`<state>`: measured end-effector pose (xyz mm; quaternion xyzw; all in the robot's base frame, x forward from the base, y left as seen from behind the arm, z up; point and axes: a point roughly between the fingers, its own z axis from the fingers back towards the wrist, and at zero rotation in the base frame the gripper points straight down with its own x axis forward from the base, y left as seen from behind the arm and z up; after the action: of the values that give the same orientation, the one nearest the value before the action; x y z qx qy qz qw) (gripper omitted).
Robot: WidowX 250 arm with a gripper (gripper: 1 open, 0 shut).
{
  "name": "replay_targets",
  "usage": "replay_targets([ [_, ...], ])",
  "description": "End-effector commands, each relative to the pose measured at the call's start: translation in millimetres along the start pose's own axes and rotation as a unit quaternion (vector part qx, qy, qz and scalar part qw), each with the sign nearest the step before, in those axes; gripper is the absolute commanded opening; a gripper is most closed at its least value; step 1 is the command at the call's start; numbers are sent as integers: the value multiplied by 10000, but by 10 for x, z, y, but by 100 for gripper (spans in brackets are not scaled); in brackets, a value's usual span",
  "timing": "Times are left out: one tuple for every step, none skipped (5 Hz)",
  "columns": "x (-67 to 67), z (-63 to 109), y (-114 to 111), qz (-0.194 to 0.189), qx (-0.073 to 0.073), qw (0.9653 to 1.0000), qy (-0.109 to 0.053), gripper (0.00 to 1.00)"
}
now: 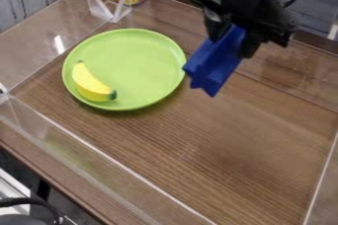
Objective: Put the blue object in the green plate
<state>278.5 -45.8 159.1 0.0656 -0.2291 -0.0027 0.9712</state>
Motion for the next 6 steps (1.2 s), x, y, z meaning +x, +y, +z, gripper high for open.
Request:
replay_targets([
  [-66,102,147,93,17,9999,-128,0],
  [-197,86,271,73,3,9999,-94,0],
  [-251,8,349,34,-24,9999,-122,0],
  [-286,-72,380,1,-23,10000,-58,0],
  [-298,-127,392,-28,-29,10000,-35,0],
  [-298,-189,408,-30,-26,10000,-40,0],
])
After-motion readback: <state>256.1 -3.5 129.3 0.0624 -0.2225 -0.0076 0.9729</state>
